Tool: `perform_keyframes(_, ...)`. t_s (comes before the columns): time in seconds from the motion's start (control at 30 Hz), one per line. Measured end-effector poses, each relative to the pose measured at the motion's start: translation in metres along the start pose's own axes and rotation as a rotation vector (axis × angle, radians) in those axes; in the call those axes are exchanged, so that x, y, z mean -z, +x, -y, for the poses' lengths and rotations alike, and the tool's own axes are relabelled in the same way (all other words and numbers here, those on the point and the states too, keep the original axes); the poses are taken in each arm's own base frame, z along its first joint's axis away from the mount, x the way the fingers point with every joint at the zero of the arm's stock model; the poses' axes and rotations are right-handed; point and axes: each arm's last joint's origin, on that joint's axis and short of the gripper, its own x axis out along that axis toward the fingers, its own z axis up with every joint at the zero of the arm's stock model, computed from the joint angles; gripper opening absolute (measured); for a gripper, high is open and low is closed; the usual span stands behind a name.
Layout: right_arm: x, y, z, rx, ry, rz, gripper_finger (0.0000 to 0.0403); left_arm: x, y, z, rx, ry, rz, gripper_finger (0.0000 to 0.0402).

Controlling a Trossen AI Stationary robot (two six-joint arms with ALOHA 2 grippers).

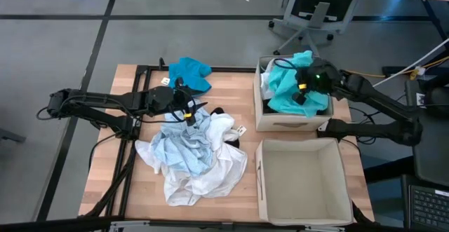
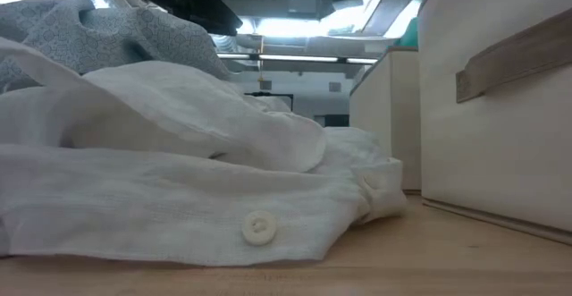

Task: Sort clothes
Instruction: Put the light green shorts into the top bin

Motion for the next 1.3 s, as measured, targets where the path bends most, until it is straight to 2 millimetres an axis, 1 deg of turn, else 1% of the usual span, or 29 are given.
perform_keyframes(0.2,0.013,0.022,-0.002,-0.270,0.146,-0.115,0.0044,0.001,0.000,0.000,0.000,0.002,-0.005,0.0203)
perform_keyframes(0.33,0.022,0.045,-0.010,-0.398,0.250,-0.213,0.0044,0.001,0.000,0.000,0.000,0.006,-0.005,0.0203)
perform_keyframes(0.5,0.034,0.078,-0.020,-0.393,0.307,-0.351,0.0044,0.001,0.000,0.000,0.000,0.007,-0.005,0.0203)
perform_keyframes(0.67,0.035,0.102,-0.028,-0.466,0.344,-0.347,0.0044,0.001,0.000,0.000,0.001,0.010,-0.010,0.0203)
perform_keyframes(0.77,0.036,0.113,-0.031,-0.469,0.360,-0.357,0.0044,0.001,0.000,0.000,0.001,0.012,-0.013,0.0203)
perform_keyframes(0.83,0.039,0.122,-0.033,-0.438,0.343,-0.387,0.0044,0.001,0.000,0.000,0.001,0.012,-0.013,0.0203)
perform_keyframes(1.07,0.045,0.142,-0.039,-0.430,0.350,-0.484,0.0044,0.002,0.000,0.000,0.001,0.012,-0.013,0.0203)
perform_keyframes(1.3,0.048,0.163,-0.044,-0.430,0.353,-0.523,0.0044,0.002,0.002,0.001,0.001,0.018,-0.017,0.0203)
